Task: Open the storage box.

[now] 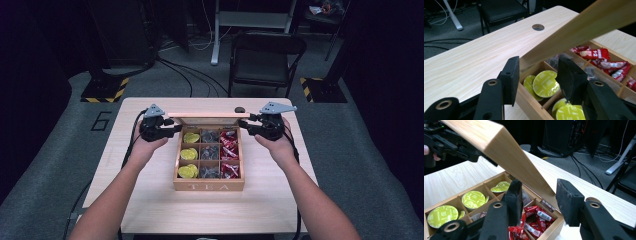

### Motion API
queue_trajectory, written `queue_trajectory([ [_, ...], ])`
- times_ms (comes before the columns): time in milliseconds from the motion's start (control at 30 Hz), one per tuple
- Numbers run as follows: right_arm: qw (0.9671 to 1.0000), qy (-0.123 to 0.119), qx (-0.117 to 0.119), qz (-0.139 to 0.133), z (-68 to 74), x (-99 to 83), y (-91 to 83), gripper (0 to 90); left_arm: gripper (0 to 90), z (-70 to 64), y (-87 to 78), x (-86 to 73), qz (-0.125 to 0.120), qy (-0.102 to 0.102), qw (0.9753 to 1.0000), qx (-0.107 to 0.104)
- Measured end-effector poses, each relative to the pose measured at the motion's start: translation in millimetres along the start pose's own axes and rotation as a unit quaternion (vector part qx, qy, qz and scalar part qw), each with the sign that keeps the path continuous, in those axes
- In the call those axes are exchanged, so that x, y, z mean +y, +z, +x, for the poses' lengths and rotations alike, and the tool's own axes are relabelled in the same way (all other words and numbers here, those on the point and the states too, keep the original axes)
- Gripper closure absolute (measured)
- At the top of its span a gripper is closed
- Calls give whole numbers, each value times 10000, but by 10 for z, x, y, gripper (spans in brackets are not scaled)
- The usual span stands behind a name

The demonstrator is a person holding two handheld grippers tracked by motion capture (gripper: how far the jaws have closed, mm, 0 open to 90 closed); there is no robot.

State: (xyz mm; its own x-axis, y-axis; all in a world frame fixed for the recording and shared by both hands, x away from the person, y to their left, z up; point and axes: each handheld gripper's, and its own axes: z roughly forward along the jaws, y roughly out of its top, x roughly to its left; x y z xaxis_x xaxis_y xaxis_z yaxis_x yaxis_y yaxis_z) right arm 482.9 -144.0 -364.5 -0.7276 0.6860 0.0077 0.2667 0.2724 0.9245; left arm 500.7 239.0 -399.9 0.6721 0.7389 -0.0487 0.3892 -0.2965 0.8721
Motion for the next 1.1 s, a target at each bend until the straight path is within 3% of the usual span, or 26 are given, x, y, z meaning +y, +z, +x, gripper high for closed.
queue_trajectory([
  [367,10000,47,-19,16,-28,42,21,567,581,42,132,-11,-90,-3,9997,220],
  [467,10000,3,-31,-4,-44,57,32,570,581,28,143,6,-122,80,9995,296],
  [767,9999,102,-77,-66,-70,69,52,580,581,49,165,82,-9,30,9995,305],
  [833,9997,219,-61,0,-86,57,51,578,581,56,170,91,1,16,9996,292],
  [1067,9997,208,-134,-5,-95,30,24,562,583,94,197,93,-112,-108,9995,279],
  [1100,9997,206,-138,-4,-92,26,18,562,583,109,192,94,-58,-50,9996,262],
])
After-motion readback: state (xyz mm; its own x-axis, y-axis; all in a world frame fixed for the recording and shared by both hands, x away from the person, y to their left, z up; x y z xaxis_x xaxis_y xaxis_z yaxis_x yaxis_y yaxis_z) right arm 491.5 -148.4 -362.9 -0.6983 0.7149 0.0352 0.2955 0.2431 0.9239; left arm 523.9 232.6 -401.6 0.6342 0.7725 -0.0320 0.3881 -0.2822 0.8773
